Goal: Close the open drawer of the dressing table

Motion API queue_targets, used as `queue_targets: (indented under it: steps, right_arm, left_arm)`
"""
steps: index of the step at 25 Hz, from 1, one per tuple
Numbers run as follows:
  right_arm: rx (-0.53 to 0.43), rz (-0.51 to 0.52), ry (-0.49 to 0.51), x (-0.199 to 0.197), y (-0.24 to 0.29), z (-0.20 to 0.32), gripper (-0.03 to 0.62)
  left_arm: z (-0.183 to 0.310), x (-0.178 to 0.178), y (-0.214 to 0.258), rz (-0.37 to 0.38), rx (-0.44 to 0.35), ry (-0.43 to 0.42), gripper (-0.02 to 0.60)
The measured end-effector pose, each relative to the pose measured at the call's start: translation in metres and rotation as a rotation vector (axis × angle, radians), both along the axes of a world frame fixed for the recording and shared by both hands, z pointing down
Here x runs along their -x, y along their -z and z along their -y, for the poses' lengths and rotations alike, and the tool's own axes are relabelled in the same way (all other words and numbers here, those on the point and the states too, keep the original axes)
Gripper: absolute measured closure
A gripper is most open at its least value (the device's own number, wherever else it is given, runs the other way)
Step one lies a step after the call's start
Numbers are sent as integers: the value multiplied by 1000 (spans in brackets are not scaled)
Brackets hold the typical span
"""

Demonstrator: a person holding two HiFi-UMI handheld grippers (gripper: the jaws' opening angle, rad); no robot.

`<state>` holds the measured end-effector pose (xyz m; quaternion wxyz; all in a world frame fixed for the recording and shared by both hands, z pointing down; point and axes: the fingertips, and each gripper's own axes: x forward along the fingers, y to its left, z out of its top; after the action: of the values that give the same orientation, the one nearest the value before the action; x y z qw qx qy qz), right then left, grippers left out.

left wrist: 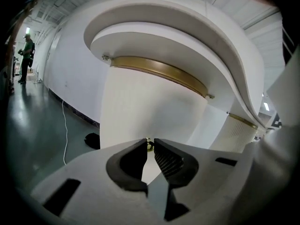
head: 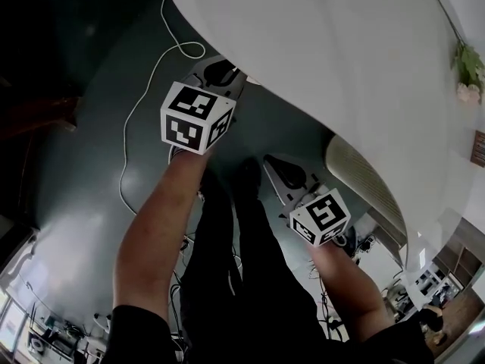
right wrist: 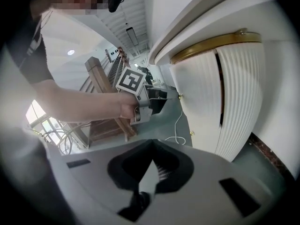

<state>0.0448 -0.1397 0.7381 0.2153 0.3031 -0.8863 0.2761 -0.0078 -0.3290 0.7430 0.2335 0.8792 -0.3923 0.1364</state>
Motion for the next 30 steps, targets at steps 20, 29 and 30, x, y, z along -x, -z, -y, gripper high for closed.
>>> queue_targets:
  steps: [20,29,30]
  right_arm:
    - [1,2,39,16,51,5,588]
    - [-26,32,97,24,134,6,588]
    - [-34,35,105,25,143,6,588]
  left_arm:
    - [-24,15,26,-31,43,51,529]
    - [-84,35,116,-3,28,123,509]
    - [-88,36,130,8,11,118,512]
